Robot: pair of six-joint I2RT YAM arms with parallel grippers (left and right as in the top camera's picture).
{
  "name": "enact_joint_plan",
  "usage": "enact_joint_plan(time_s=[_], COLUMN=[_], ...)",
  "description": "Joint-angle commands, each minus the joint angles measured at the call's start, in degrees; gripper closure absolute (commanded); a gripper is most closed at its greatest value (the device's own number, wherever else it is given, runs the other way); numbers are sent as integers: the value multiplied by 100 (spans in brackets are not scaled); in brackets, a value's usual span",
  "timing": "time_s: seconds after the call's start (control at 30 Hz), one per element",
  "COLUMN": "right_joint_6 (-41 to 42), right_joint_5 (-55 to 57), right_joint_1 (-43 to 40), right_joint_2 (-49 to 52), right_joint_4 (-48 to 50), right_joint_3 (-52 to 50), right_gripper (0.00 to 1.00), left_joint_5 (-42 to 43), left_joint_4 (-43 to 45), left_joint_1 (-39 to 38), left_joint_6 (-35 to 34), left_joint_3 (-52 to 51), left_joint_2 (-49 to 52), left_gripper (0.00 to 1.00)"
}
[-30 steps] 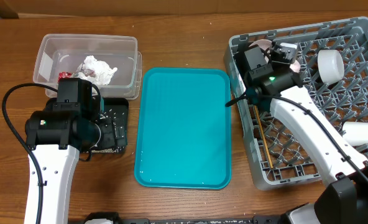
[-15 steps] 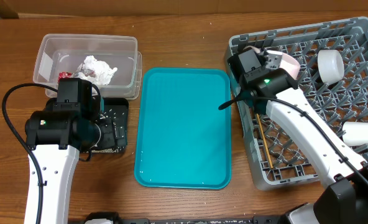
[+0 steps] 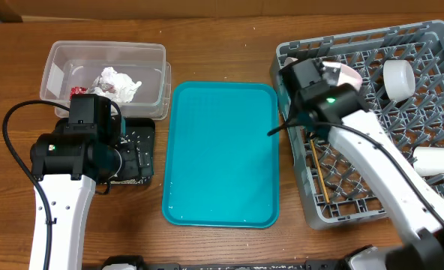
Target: Sort waste into correct bins and load items into the dishwasher
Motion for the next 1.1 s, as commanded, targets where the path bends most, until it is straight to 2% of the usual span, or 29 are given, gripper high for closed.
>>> enact_joint_plan(time_s=[0.0,0.17,0.3,0.4,0.63,0.87,1.07], right_joint_6=[-256,-1069,-1537,-1617,-2280,-2280,-2212], right_joint_5=[-133,-2006,-3176,-3272,-3329,-3329,-2876], right_joint_1=[-9,-616,-1373,-1858,-2590,-2653,-2653], right_joint_2=[-671,-774,-774,-774,-874,-2151,-4142], right_joint_4=[74,245,59,-354,-1373,-525,240], right_joint_3=[529,658,658,658,490,-935,-2391], right_gripper=[43,33,19,11,0,0,0], left_joint_5=[-15,-15,-15,-15,-15,-15,-15], left_joint_4=[17,17,17,17,17,17,17], left_joint_1=[-11,-11,-11,-11,-11,-11,-11], left_joint_6=[-39,-39,-39,-39,-39,-39,-39], left_joint_3=[9,9,9,9,9,9,9], left_joint_2=[9,9,9,9,9,9,9], left_gripper=[0,0,0,0,0,0,0])
